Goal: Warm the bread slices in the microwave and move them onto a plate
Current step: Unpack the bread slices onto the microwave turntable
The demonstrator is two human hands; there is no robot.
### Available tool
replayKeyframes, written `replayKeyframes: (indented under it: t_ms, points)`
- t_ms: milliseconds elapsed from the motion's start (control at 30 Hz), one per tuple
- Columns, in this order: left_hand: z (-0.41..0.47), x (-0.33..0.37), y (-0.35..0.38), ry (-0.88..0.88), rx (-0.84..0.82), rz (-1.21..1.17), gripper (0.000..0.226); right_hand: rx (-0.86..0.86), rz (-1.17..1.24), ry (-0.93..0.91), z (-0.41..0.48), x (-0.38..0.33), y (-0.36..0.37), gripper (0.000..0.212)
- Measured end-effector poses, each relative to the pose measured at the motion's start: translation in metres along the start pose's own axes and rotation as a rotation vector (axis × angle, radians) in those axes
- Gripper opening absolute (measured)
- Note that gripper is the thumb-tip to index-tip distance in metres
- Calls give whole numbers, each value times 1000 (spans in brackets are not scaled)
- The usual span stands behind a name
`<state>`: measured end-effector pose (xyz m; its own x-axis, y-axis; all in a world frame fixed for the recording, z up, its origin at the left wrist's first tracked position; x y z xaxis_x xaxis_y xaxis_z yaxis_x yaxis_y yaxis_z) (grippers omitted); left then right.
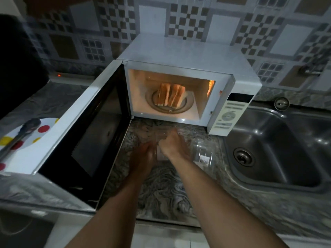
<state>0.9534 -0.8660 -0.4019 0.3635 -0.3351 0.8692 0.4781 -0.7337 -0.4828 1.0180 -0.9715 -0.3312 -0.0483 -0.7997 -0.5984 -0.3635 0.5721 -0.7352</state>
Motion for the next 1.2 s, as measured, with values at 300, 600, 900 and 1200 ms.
replayKeyframes:
  t_ms: [300, 600, 900, 1200]
  points:
    - [-12, -9, -9, 14, 2, 129, 33, 116, -92, -35, -14, 25, 25, 61]
    - [-7, -30, 1, -123, 19, -11, 44, 103, -105, 39, -19, 39, 31, 27]
    - [-1, -49, 11, -253, -38, -127, 28, 148, 85, 76, -14, 50, 40, 33]
    - [0, -55, 8, -244, 60, -32, 18, 142, 80, 87, -18, 51, 44, 26]
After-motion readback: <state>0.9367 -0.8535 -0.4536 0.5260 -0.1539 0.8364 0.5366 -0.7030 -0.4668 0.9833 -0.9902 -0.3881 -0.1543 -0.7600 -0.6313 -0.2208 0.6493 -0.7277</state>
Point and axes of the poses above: each hand's wrist, its own z-axis towards the middle knuckle, its own y-axis out of the palm, x = y × z, the point moved 5 cm from there along z, towards the middle knuckle, and after that the axes turned 2 degrees about y, right-handed, at the moved point
